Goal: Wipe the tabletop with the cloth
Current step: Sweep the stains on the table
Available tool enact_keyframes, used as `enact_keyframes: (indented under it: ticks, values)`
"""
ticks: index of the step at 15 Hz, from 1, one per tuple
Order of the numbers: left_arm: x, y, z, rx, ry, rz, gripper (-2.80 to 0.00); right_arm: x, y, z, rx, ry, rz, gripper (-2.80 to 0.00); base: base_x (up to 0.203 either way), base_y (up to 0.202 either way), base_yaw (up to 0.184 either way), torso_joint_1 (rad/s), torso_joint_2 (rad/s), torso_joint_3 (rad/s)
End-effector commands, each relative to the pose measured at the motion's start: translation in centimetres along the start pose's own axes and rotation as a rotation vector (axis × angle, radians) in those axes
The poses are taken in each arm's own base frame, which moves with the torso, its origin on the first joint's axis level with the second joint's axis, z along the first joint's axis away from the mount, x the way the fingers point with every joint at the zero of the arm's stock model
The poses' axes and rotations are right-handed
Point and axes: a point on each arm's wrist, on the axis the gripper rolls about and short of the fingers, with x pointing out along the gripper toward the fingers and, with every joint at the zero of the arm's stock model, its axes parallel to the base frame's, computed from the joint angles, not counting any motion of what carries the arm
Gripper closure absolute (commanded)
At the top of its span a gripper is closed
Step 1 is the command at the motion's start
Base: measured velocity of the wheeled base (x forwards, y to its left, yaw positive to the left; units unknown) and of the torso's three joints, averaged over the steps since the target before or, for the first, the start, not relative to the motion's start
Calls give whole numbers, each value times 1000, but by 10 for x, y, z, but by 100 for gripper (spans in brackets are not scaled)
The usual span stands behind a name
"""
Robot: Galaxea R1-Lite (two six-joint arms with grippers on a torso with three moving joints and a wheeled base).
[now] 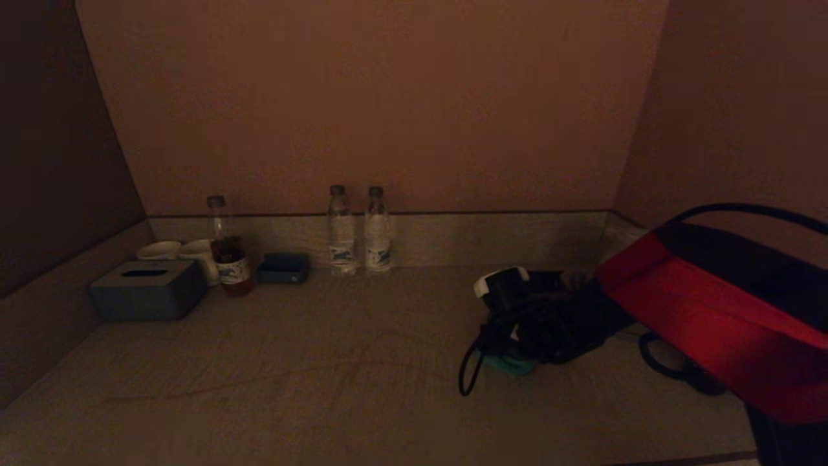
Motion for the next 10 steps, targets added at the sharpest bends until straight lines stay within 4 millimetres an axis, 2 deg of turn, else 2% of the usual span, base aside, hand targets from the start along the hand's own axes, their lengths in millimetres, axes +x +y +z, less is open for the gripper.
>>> enact_keyframes:
  ticks: [1,5,7,10]
  values:
    - [0,0,0,-1,1,0,0,3,20,3,-19,-26,33,0,0,0,0,0,0,0]
    - [0,0,0,-1,1,0,0,3,82,3,-105,-91,137,0,0,0,0,0,0,0]
    - [0,0,0,-1,1,0,0,3,88,1,-118,-95,146,0,0,0,0,0,0,0]
    - [0,0,0,-1,0,-1,0,9,123,1,-168,-142,200,0,0,0,0,0,0,0]
